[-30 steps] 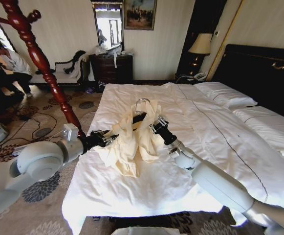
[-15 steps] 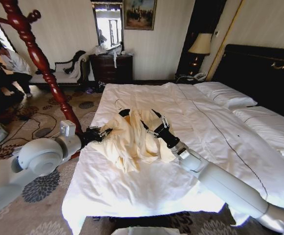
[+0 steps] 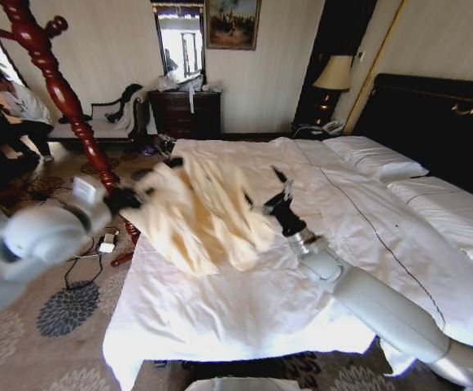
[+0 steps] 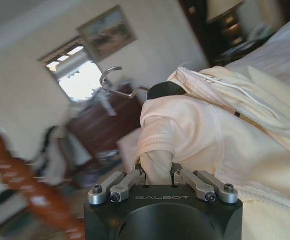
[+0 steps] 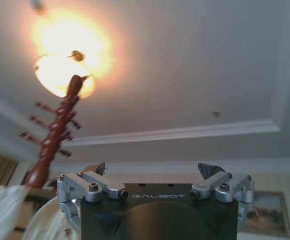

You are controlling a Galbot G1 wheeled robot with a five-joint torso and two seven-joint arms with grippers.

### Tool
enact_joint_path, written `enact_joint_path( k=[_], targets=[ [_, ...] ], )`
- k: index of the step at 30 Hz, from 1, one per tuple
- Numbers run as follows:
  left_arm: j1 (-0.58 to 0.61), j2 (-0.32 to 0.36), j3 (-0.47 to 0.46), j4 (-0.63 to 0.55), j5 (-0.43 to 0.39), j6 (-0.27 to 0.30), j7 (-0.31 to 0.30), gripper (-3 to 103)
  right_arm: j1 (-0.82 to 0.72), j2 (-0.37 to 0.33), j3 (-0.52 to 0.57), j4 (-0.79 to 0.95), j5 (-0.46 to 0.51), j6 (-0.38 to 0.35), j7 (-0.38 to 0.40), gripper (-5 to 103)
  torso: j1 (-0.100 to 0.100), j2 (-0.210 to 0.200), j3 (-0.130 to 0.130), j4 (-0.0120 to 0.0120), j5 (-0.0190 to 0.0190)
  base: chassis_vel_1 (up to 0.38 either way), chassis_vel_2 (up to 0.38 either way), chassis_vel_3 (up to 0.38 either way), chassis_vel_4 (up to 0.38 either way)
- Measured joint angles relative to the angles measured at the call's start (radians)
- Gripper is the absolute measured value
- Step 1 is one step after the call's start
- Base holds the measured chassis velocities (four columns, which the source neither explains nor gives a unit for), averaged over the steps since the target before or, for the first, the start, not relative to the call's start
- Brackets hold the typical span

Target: Pick up the clothes from the bed and hang them on the clothes hanger.

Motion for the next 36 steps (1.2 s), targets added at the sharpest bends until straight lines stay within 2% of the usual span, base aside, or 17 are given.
enact_joint_path(
  k=[2,4,5,7,8,9,11,18,28,29,31,32,33,34,35,36],
  targets=[
    [-0.03,0.031,0.0,0.056,0.045,0.011,0.006,19,0.0,0.035,0.043,-0.026,0.012,0.01,-0.031,100,0.0,0.0,0.0,-0.0003,-0.0001,0.0,0.0,0.0,0.0],
    [-0.061,0.053,0.0,0.118,0.1,0.005,0.038,19,0.0,0.062,0.068,-0.04,0.011,0.014,-0.049,100,0.0,0.0,0.0,-0.0003,0.0,0.0,0.0,0.0,0.0],
    [-0.061,0.053,0.0,0.118,0.1,0.005,0.038,19,0.0,0.062,0.068,-0.04,0.011,0.014,-0.049,100,0.0,0.0,0.0,-0.0003,0.0,0.0,0.0,0.0,0.0],
    [-0.113,0.06,0.006,0.197,0.136,-0.02,0.089,19,-0.006,0.083,0.083,-0.041,0.021,0.005,-0.047,100,0.0,0.0,0.0,0.0,0.0,0.0,0.0,0.0,0.0],
    [-0.146,0.054,0.015,0.238,0.14,-0.032,0.12,19,-0.015,0.091,0.091,-0.04,0.019,0.002,-0.046,100,0.0,0.0,0.0,0.0002,0.0,0.0,0.0,0.0,0.0],
    [-0.146,0.054,0.015,0.238,0.14,-0.032,0.12,19,-0.015,0.091,0.091,-0.04,0.019,0.002,-0.046,100,0.0,0.0,0.0,0.0002,0.0,0.0,0.0,0.0,0.0],
    [-0.217,0.031,0.035,0.332,0.146,-0.053,0.183,19,-0.032,0.096,0.104,-0.04,0.005,0.0,-0.046,100,0.0,0.0,0.0,-0.0007,-0.0003,0.0,0.0,0.0,0.0],
    [-0.366,-0.026,0.075,0.521,0.157,-0.059,0.337,19,-0.075,0.098,0.121,-0.027,-0.019,-0.004,-0.045,100,0.0,0.0,0.0,-0.0002,-0.0003,0.0,0.0,0.0,0.0],
    [-0.442,-0.01,0.1,0.556,0.228,-0.057,0.444,19,-0.097,0.099,0.126,-0.017,-0.038,-0.009,-0.044,100,0.0,0.0,0.0,-0.0002,0.0002,0.0,0.0,0.0,0.0],
    [-0.46,-0.011,0.122,0.56,0.238,-0.05,0.454,19,-0.106,0.102,0.127,-0.017,-0.043,-0.009,-0.044,100,0.0,0.0,0.0,0.0005,0.0006,0.0,0.0,0.0,0.0],
    [-0.537,-0.056,0.246,0.591,0.26,-0.034,0.461,19,-0.13,0.105,0.138,-0.016,-0.052,-0.009,-0.044,100,-0.001,0.0,0.0,0.0016,0.002,0.0,0.0,0.0,0.0],
    [-0.537,-0.056,0.246,0.591,0.26,-0.034,0.461,19,-0.13,0.105,0.138,-0.016,-0.052,-0.009,-0.044,100,-0.001,0.0,0.0,0.0016,0.002,0.0,0.0,0.0,0.0],
    [-0.598,-0.098,0.351,0.615,0.27,-0.021,0.463,19,-0.143,0.104,0.146,-0.017,-0.058,-0.008,-0.044,100,-0.001,0.0,0.0,0.0014,0.0004,0.0,0.0,0.0,0.0],
    [-0.699,-0.15,0.485,0.653,0.273,-0.009,0.467,19,-0.159,0.103,0.155,-0.02,-0.066,-0.006,-0.044,100,0.0,0.0,0.0,-0.0009,-0.0037,0.0,0.0,0.0,0.0],
    [-0.737,-0.166,0.524,0.667,0.273,-0.007,0.468,19,-0.164,0.102,0.158,-0.021,-0.067,-0.006,-0.044,100,0.0,0.0,0.001,-0.001,-0.0038,0.0,0.0,0.0,0.0],
    [-0.83,-0.2,0.605,0.696,0.272,-0.006,0.473,19,-0.174,0.101,0.162,-0.022,-0.071,-0.005,-0.044,100,0.001,-0.001,0.001,-0.0014,-0.0036,0.0,0.0,0.0,0.0]
  ],
)
